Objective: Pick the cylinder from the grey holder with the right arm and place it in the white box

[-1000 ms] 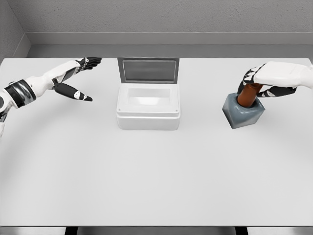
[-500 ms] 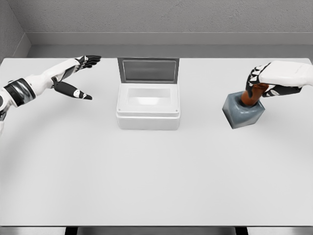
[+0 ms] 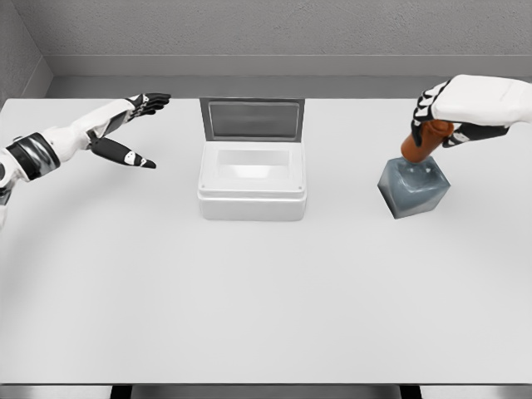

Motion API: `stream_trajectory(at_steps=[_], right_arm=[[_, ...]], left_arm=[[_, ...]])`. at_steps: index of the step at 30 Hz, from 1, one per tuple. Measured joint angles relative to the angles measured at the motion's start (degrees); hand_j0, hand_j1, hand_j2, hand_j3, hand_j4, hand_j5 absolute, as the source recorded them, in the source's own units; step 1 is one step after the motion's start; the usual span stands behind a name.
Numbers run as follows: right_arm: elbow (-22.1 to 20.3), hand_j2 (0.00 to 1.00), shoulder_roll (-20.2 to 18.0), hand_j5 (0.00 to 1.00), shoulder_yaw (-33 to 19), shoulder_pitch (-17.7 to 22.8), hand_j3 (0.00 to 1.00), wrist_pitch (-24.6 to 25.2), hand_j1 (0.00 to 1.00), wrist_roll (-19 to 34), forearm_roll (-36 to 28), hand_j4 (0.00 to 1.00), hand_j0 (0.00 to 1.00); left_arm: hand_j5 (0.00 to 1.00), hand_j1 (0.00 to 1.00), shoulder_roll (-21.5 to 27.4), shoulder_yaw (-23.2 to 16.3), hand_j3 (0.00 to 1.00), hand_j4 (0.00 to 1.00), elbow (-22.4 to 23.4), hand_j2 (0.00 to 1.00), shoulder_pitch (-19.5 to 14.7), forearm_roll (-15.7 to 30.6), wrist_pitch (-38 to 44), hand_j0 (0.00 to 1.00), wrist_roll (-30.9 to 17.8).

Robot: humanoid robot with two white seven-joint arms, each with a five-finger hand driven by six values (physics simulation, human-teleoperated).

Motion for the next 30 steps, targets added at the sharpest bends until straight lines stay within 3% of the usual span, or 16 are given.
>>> stream_trajectory(at_steps=[30], right_arm=[[-4.2,0.39,6.8,0.39,0.1,-1.2,0.39,0.0,0.39,0.0,0.1,0.39,0.39]], left_arm=[[1.00,1.00,-0.1,0.2,1.00,1.00,-0.8,1.00,0.0,0.1,-0.2,1.00,0.0]])
